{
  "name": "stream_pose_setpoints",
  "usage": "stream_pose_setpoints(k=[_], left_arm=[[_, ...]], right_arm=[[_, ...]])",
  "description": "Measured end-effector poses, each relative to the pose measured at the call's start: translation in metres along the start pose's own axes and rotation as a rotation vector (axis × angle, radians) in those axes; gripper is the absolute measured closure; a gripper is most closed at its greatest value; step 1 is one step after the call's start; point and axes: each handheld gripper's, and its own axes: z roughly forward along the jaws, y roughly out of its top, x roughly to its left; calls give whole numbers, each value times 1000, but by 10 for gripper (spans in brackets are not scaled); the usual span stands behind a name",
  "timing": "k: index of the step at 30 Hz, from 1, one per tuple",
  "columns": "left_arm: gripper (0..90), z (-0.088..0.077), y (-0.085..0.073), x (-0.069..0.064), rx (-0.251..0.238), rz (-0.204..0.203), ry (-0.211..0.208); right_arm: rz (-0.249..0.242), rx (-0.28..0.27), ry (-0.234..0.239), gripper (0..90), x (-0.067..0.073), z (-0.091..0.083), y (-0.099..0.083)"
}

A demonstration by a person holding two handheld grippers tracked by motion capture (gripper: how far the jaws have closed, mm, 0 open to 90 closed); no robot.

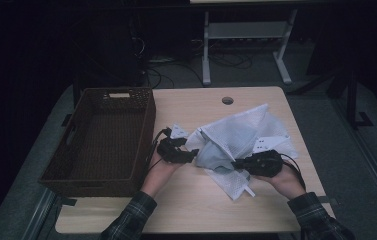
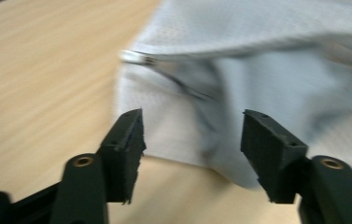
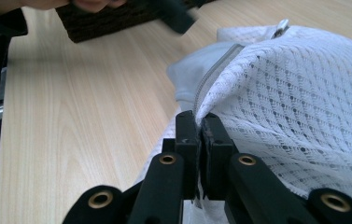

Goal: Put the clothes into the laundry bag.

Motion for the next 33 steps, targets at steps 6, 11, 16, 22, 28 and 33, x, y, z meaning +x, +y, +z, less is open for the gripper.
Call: stream_pose_setpoints(k=[6,11,16,22,28,33], left_arm=[[425,34,-2,23,72,-40,59],[454,46,-6,30,94,-47,54],[627,52,-7,37,97,-51,3],[876,48,-9,36,109,-53,-27],[880,28,-20,22,117,-25,-34],[880,4,-31,6,133,-3,-61]], right_arm=[[4,2,1,866,1,1,-2],[9,-7,1,866,0,-2,-3],[6,-1,1,866,0,-1,-4],[9,4,-7,866,0,-1,-5],[11,-3,-25,866,-1,-4,-5],[19,-4,-31,867,1,-12,-14]])
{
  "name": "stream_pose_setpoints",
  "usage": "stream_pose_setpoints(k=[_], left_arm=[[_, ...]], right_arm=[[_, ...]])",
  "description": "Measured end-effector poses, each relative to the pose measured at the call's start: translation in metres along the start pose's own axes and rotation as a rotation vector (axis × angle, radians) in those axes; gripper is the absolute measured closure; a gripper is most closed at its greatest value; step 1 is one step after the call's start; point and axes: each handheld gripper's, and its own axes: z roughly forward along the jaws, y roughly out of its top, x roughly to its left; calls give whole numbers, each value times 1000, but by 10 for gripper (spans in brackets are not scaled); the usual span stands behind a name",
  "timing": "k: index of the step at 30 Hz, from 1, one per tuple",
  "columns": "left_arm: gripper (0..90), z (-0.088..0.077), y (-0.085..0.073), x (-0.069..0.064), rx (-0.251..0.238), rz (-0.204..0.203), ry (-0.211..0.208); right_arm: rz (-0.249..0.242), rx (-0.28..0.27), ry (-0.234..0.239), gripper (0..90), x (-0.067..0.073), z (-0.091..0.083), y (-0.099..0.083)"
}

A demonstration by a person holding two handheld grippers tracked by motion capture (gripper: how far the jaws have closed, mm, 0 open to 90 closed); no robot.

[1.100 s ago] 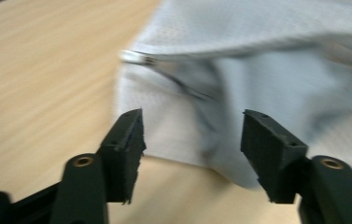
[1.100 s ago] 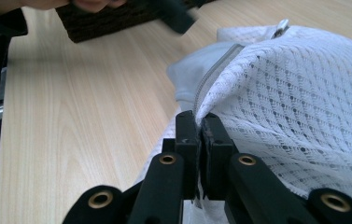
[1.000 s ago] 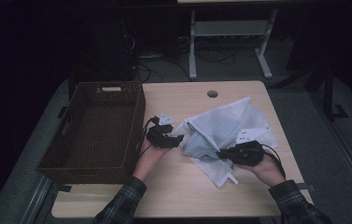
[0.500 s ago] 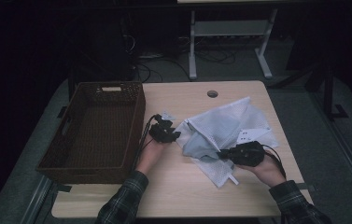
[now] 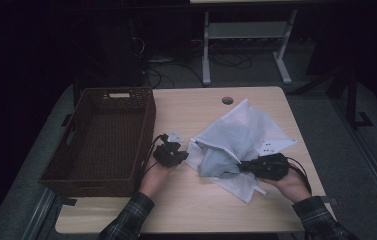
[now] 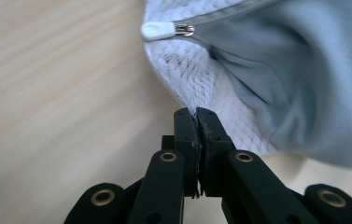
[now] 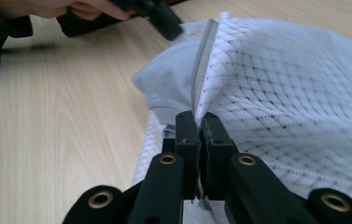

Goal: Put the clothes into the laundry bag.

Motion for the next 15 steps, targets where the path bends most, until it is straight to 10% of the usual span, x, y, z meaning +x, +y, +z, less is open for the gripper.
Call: stream_pose_setpoints(k=[7,15], left_arm=[[842,-22,-24,-27,40,17,-32],[643,-35,-20,-45,-32,41,-84]], right_arm=[[11,13,13,866,0,0,-8],[7,32,22,865,-1,7,-9]])
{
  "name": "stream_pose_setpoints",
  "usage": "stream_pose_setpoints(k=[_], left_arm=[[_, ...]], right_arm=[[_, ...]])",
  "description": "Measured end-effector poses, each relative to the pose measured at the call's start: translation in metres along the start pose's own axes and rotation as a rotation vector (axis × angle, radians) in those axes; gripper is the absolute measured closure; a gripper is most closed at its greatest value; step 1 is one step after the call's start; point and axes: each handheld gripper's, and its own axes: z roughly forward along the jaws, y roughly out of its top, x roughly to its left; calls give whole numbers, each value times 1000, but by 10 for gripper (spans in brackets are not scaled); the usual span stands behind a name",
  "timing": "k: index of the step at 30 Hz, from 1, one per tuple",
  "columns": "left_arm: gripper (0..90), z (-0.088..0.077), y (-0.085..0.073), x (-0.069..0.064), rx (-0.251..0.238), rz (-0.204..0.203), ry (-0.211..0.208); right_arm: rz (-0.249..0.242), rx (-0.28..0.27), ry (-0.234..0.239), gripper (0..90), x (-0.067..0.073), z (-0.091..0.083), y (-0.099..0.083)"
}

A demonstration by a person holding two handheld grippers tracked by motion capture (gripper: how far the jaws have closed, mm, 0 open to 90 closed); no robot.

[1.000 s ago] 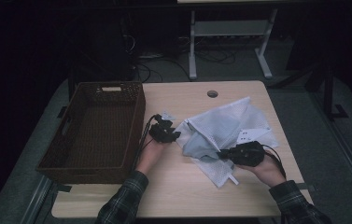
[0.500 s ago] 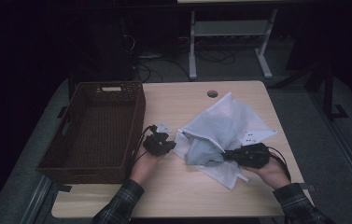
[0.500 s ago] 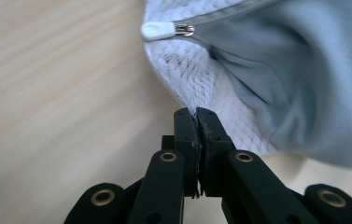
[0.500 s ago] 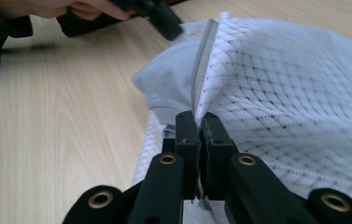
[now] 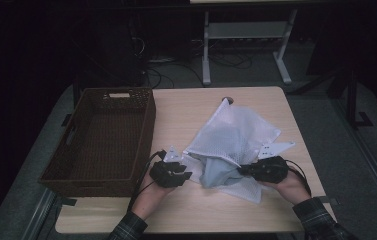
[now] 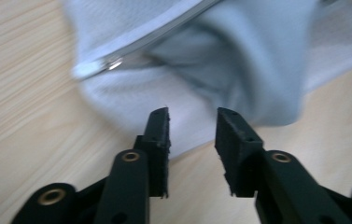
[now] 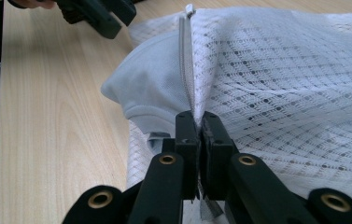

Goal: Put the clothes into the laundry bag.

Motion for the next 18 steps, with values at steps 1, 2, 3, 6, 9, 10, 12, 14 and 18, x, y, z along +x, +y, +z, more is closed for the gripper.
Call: stream_pose_setpoints(k=[1,2,3,6,9,10,12,14,18], left_arm=[[622,1,1,-2,-5,5,-27],[594,3,1,-5,-4,8,-45],[574,7,2,-8,0,18,-61],[512,16,3,-16,14,42,-98],[480,27,3,-22,32,66,-130],[479,31,4,-24,41,81,-135],[476,36,5,-26,46,96,-131],[476,42,6,-28,48,100,-132],[590,50,9,-29,64,118,-128]], right_arm=[[0,-1,1,865,0,0,0],[1,0,1,865,0,0,0],[-1,-1,2,865,0,0,0],[-3,-2,3,865,-1,0,0],[-3,-1,2,865,-1,0,0],[-2,0,2,864,-1,0,0],[0,1,3,863,-1,0,-1],[-1,-1,2,862,-1,0,-1],[4,0,-4,859,-1,-1,-2]])
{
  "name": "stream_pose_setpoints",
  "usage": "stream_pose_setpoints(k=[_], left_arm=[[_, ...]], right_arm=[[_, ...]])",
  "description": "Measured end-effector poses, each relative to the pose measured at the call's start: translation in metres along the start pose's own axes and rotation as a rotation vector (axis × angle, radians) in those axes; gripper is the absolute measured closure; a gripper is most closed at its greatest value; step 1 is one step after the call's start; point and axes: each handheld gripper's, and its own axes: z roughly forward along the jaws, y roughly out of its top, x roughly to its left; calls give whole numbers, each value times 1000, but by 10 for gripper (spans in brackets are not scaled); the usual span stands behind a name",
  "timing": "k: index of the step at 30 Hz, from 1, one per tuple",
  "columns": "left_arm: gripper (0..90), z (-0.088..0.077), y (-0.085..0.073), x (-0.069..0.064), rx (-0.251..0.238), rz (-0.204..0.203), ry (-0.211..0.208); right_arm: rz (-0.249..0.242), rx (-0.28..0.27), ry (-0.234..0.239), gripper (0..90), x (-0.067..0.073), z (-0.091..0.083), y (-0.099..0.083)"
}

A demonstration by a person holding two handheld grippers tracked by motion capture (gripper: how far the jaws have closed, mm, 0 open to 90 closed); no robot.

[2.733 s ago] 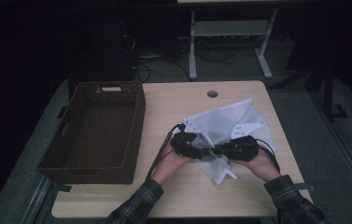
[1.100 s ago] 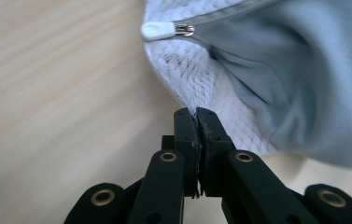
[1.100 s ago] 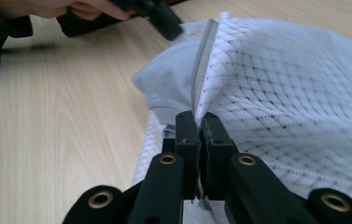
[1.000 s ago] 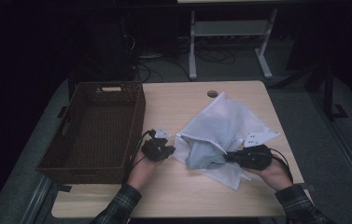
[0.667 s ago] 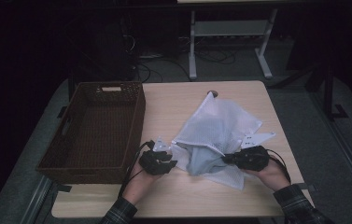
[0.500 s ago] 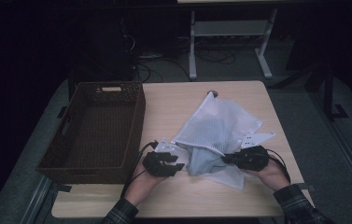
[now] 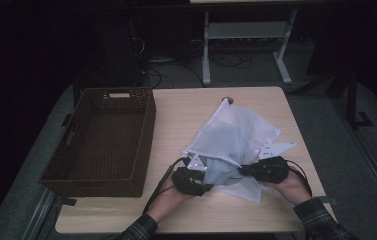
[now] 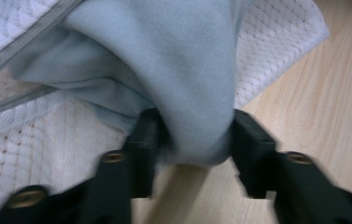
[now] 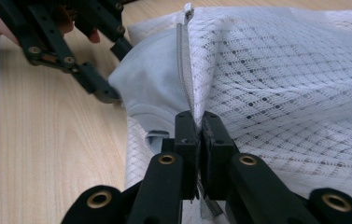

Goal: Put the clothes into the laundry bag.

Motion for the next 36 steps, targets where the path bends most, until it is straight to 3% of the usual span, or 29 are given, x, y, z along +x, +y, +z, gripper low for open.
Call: stream_pose_setpoints(k=[3,6,14,17,23,36], left_arm=[[764,3,1,0,19,7,19],[823,4,1,1,26,-8,15],[824,6,0,1,34,-12,9],[825,7,-1,3,30,-29,-6],[837,8,0,2,24,-41,-18],[840,-2,35,-7,-97,9,-12]], right_arm=[[8,-2,-8,834,-1,-1,-1],[17,-5,-23,795,-3,-5,-5],[19,25,-71,701,-7,-6,-11],[17,57,-89,695,-7,-9,-22],[36,58,-103,856,-11,-16,-32],[33,17,-51,866,-6,-17,-21]])
